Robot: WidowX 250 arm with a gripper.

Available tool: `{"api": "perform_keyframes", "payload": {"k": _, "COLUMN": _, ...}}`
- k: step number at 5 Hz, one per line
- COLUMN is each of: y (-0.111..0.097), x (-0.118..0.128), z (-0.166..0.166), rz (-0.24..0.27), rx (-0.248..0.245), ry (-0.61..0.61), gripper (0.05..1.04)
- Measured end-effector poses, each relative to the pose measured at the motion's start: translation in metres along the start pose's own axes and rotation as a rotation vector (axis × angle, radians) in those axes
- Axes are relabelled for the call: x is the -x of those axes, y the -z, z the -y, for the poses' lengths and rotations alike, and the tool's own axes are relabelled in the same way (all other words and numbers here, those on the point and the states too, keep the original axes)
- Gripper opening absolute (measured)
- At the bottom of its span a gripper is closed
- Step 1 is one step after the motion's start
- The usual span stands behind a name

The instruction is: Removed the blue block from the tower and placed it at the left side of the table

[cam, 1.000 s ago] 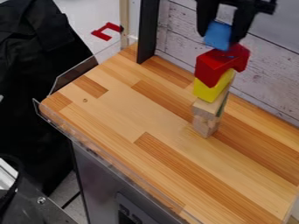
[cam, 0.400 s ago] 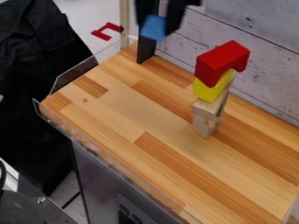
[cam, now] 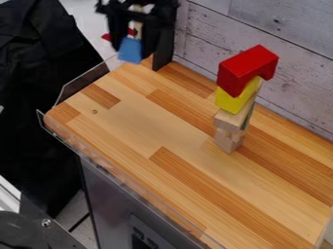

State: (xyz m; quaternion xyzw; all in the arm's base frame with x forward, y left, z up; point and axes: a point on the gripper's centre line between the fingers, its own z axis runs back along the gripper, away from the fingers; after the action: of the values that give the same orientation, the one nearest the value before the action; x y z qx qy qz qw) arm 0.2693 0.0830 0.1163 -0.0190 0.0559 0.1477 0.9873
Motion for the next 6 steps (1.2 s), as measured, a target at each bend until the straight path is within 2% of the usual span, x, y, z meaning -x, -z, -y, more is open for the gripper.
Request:
{"api": "perform_keyframes", "payload": {"k": 1, "y": 0.010, "x": -0.006, "z": -0.016, "rz": 0.003, "rx": 0.031, "ry": -0.051, "gripper": 0.558}}
{"api": "perform_keyframes", "payload": {"k": 2, "y": 0.037, "x": -0.011, "z": -0.025, "rz": -0.032, "rx": 0.074, "ry": -0.069, "gripper": 0.558}}
{"api": "perform_keyframes", "payload": {"k": 3, "y": 0.058, "x": -0.019, "z": -0.028, "rz": -0.022, "rx": 0.073, "ry": -0.096, "gripper": 0.558}}
{"api": "perform_keyframes", "payload": {"k": 4, "y": 0.078, "x": -0.027, "z": -0.025, "rz": 0.003, "rx": 0.057, "ry": -0.089, "gripper": 0.558}}
{"api": "perform_keyframes", "payload": {"k": 5, "y": 0.099, "x": -0.028, "z": -0.022, "rz": -0.076, "rx": -0.002, "ry": -0.089, "gripper": 0.558}}
{"api": "perform_keyframes", "payload": {"k": 6, "y": 0.113, "x": -0.030, "z": -0.016, "rz": -0.110, "rx": -0.015, "ry": -0.077, "gripper": 0.558}}
